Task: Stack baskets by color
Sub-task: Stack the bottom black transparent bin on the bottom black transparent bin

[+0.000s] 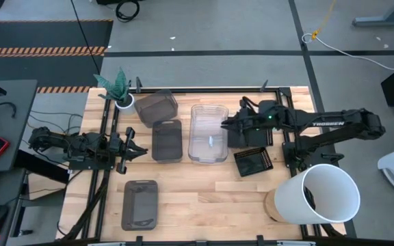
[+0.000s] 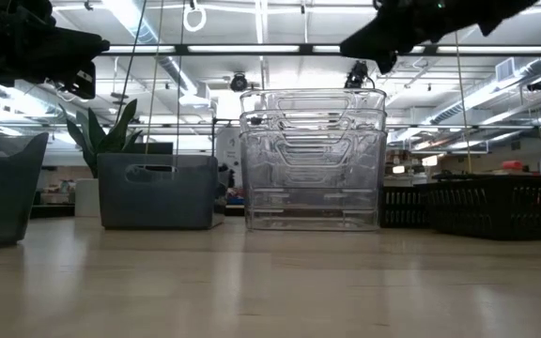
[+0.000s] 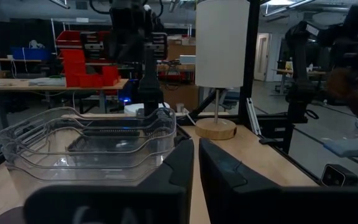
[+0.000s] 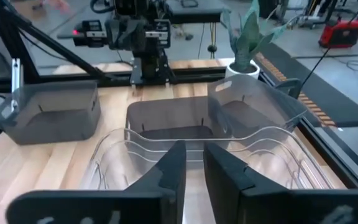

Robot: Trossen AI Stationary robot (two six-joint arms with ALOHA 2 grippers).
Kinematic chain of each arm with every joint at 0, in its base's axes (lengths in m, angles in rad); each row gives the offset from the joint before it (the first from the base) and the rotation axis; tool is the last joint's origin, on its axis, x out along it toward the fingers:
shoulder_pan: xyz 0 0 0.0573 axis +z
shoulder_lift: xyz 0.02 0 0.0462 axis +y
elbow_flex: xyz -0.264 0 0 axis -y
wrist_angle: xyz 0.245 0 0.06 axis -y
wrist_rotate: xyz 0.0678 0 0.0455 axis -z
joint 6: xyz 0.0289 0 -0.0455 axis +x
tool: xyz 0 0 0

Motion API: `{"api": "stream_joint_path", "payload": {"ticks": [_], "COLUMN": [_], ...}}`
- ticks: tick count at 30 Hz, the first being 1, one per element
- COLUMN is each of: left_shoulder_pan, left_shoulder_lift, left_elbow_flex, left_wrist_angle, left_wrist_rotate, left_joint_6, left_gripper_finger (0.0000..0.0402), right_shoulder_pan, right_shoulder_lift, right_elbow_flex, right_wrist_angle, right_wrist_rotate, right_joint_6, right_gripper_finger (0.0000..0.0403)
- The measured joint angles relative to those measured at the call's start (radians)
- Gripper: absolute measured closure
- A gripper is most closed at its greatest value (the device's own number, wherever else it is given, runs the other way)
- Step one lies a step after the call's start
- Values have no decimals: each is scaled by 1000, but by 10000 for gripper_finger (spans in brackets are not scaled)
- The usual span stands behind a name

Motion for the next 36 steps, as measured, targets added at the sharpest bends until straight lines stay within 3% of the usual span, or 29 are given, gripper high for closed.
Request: {"api": "stream_joint_path", "payload": {"ticks": [9, 20, 36], "left_shoulder_pan": [0, 0, 0], "left_shoulder_lift": [0, 0, 0], "left_elbow_flex": [0, 0, 0], "left_wrist_angle": [0, 5, 1], "left_wrist_rotate": [0, 0, 0], "left_joint_6": [-37, -211, -341], "left_gripper_finger": [372, 374, 375], "right_shoulder_pan": [-114, -215, -223], "right_shoulder_lift": [-102, -188, -426], "right_elbow_flex": [-243, -479, -649], "right_wrist_angle": [255, 520, 566], "right_wrist_rotate": [-157, -224, -255], "right_joint_6": [26, 116, 150], "right_gripper_finger": [362, 376, 394]}}
